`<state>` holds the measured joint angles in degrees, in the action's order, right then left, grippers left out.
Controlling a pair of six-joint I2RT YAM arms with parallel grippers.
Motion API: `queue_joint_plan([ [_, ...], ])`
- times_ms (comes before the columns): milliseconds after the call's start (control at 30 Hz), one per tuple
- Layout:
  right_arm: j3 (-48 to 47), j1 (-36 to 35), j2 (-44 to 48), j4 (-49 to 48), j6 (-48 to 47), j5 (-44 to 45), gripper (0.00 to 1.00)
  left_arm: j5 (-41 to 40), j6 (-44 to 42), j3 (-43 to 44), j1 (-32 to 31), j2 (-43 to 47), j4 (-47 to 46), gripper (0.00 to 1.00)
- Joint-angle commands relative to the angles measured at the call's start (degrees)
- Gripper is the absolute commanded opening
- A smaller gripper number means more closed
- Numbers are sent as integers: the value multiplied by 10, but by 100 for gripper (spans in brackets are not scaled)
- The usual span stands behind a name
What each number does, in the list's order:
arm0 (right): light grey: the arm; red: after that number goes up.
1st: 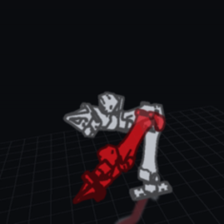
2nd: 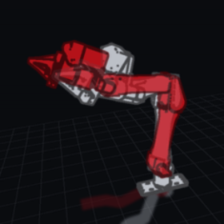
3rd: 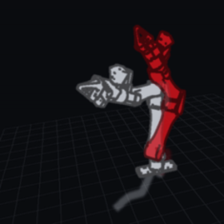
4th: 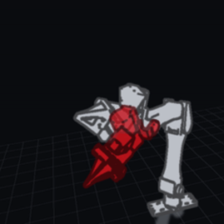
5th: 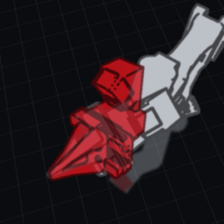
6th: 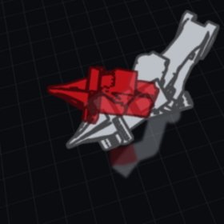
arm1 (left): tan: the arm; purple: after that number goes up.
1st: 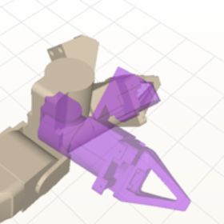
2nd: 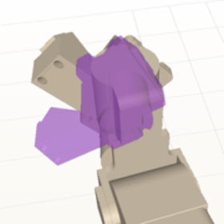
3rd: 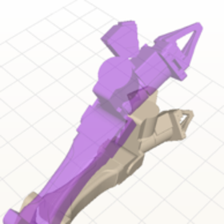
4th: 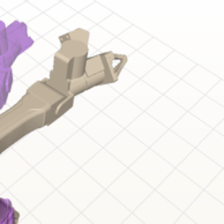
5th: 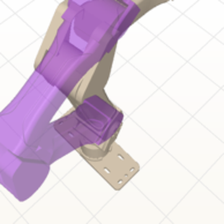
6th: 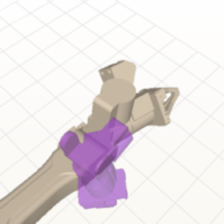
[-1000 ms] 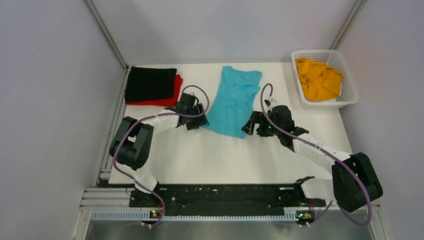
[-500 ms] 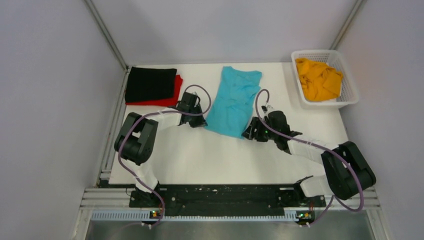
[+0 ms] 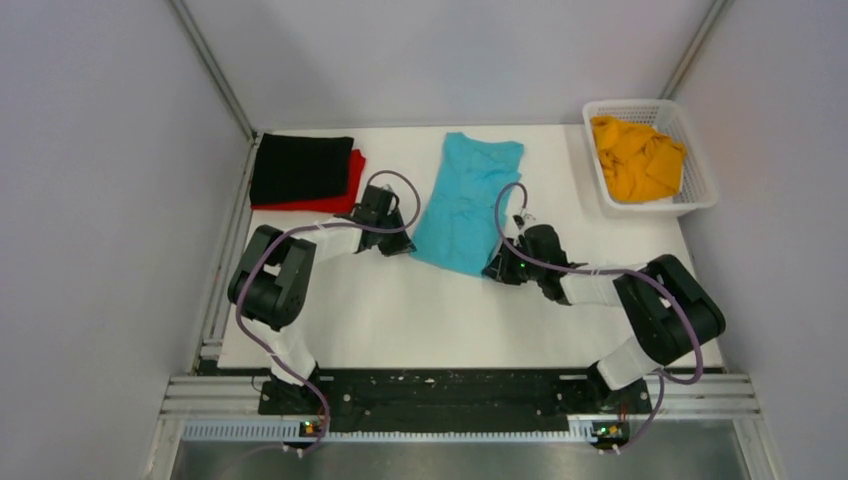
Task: Fold and stack the t-shirts
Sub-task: Grab one side of the 2/3 rectangular tshirt with both arms, then fold the long partially folded tshirt into a neat square
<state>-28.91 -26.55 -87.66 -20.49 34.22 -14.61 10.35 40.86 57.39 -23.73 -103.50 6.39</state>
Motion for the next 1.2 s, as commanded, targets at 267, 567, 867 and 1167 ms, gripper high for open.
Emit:
queue_joint_plan([
  [267, 56, -21, 64, 78, 17, 12, 0, -31, 65, -93, -5, 39, 46, 0],
  [567, 154, -49, 249, 218, 49, -34, 0, 1, 116, -276, -54, 161, -21, 0],
  [867, 196, -135, 429, 384, 133, -41, 0, -84, 194, -317, -209, 258, 68, 0],
  [1167, 135, -139, 612, 555, 143, -50, 0, -140, 206, -324, -263, 439, 160, 0],
])
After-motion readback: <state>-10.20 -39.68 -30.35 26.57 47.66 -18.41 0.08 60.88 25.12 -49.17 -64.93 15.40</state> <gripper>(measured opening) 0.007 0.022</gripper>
